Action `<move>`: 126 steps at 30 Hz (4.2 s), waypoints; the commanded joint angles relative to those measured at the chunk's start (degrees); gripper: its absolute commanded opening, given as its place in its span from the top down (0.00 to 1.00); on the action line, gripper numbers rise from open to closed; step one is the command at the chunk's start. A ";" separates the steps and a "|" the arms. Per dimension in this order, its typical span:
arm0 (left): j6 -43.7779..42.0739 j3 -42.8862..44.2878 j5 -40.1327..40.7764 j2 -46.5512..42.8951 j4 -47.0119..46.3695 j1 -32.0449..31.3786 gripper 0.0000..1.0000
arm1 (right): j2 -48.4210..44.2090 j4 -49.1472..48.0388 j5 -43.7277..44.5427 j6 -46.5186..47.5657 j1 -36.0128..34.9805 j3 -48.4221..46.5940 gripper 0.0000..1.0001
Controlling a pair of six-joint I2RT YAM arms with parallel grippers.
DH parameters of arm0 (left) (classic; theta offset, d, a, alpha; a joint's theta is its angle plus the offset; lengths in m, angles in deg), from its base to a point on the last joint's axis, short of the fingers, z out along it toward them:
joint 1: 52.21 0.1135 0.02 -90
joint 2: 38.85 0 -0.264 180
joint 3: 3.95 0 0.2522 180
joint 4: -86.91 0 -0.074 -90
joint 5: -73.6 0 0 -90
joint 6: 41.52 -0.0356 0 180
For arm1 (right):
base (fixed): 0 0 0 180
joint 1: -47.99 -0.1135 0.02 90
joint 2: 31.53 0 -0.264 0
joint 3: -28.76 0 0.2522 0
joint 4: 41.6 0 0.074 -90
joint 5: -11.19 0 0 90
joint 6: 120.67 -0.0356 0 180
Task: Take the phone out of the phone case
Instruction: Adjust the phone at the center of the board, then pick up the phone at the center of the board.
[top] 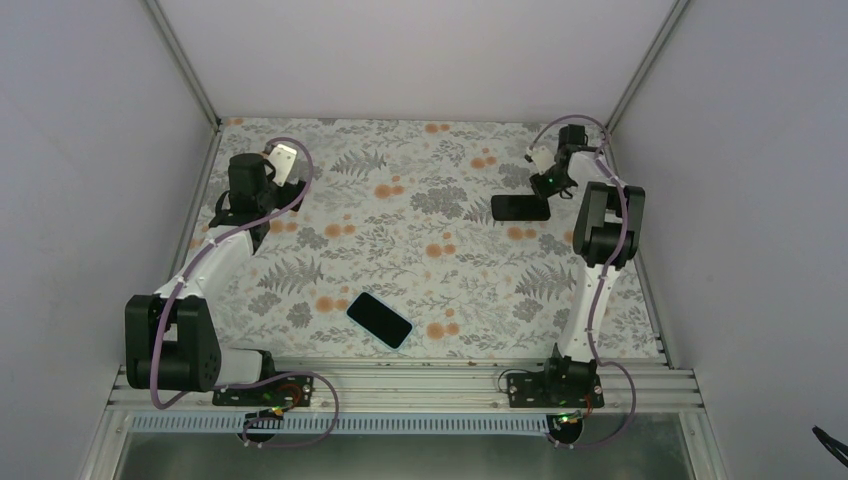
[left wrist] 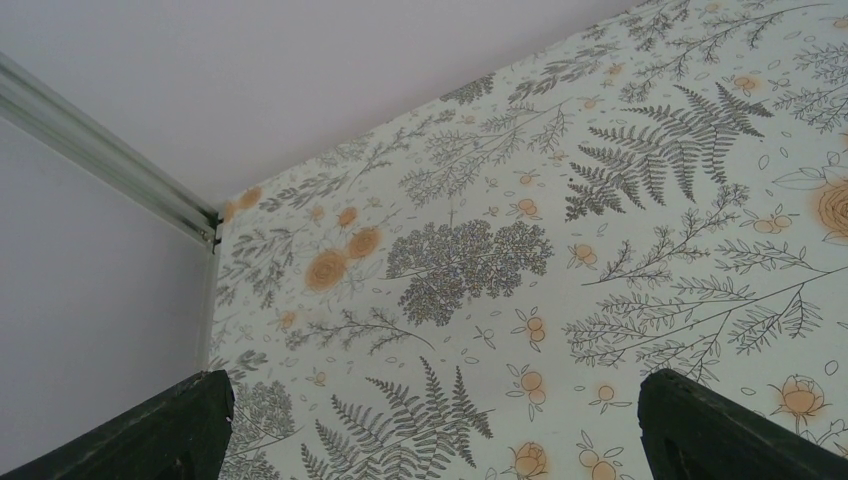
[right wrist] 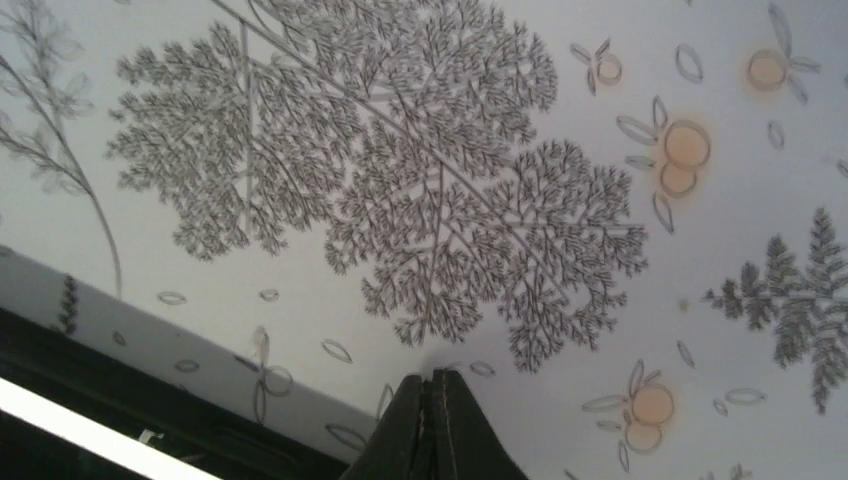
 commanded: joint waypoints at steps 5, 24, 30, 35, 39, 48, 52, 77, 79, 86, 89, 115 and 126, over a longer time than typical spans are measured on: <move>0.40 -0.71 -0.14 -1.18 -1.31 0.26 0.00 | -4.14 0.35 -0.83 2.30 0.24 8.88 0.96; -0.22 -1.51 -1.43 -2.31 -1.52 0.35 0.00 | -30.21 -7.85 -3.90 -4.42 0.36 32.62 0.00; 0.10 -0.44 -1.88 -0.44 -0.65 0.35 0.00 | -29.93 0.15 -12.51 -6.24 -2.77 33.21 0.00; 0.12 -0.20 -1.54 -0.39 -0.37 0.35 0.00 | -25.90 0.63 -13.13 -9.13 -5.49 32.28 0.00; 0.03 -0.19 -0.91 -0.39 -0.18 0.35 0.00 | -24.99 -1.97 -8.11 -11.09 -8.02 32.68 0.00; 0.07 0.05 -0.58 0.39 -0.29 0.35 0.00 | -23.88 -5.77 -0.07 -11.13 -11.25 35.66 0.00; 0.12 -0.81 -0.11 -0.74 -1.57 0.31 0.00 | -24.51 -7.10 1.93 -11.04 -11.36 36.61 0.00; -0.24 -0.80 -1.67 -0.40 -0.94 0.39 0.00 | -20.86 -7.85 3.23 -7.43 -11.58 39.80 0.12; -0.31 -0.74 -1.97 -0.40 -0.90 0.37 0.00 | -20.34 -7.66 3.24 -7.05 -11.57 39.99 0.26; -1.67 0.11 -8.39 -0.13 2.49 0.40 0.00 | -22.87 -10.10 3.79 -5.92 -11.60 41.98 0.44; -3.79 2.72 -18.24 0.78 7.77 0.21 0.00 | -26.73 -10.29 2.90 -5.18 -11.93 42.58 0.48; -1.72 71.37 -59.85 51.60 69.08 -12.15 0.00 | -42.82 -6.27 2.46 -7.11 -34.43 35.91 0.65; -3.81 73.26 -61.67 56.57 72.75 -15.27 0.00 | -38.83 -7.62 4.40 -8.10 -40.21 32.70 0.65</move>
